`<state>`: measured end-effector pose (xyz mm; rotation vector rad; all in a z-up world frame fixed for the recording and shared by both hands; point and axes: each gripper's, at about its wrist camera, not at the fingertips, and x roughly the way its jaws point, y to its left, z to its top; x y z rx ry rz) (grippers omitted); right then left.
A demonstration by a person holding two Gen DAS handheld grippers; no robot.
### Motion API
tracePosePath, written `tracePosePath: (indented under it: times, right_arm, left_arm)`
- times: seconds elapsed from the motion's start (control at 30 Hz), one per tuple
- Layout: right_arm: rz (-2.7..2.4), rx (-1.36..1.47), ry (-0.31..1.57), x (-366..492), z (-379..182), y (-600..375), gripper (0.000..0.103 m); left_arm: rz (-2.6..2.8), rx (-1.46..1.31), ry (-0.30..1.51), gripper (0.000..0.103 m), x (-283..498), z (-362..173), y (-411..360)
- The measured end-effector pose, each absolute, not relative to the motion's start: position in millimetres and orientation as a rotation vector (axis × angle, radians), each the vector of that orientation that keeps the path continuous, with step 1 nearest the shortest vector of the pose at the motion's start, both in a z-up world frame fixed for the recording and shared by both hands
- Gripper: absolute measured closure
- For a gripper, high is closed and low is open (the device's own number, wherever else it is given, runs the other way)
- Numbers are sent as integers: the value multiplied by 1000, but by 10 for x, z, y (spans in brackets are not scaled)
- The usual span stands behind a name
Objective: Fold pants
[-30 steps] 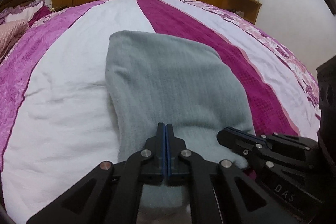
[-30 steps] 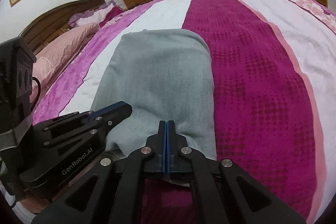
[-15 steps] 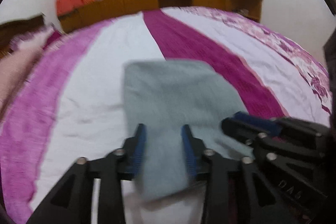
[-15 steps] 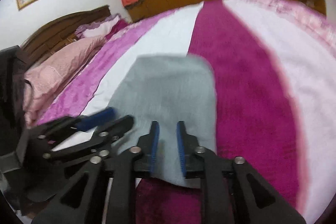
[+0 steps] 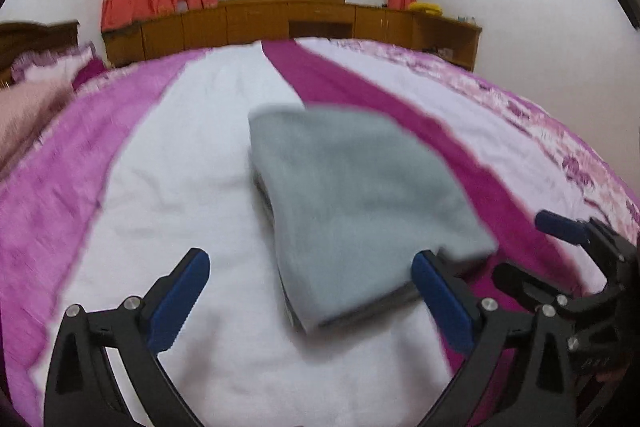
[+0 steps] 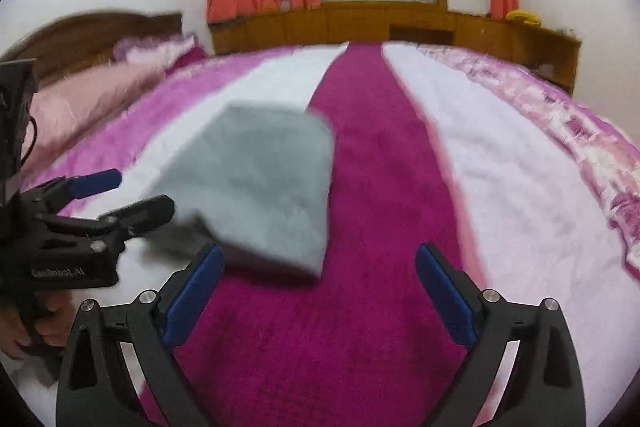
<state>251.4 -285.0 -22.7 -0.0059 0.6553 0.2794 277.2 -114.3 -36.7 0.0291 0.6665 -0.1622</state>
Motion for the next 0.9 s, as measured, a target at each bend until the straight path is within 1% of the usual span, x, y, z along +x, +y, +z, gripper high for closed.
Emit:
tracePosePath:
  times: [0.07,0.23,0.4,0.9]
  right_arm:
    - [277,-5,675,2552,-289,-2842,11]
    - [266,36,638,2533,-267,-2926,11]
    - [256,42,609,2497,-243,-2945,11]
    - [263,64,626,2540,-273,-2977,10]
  left_arm:
    - [-171,23,687,0,2806,-441,-1165]
    - [-172,19,630,0,2737,-408,-1160]
    - [-159,66,620,0,2709,-425,-1245]
    - [-161,63,614,0,2688,-438,-1229]
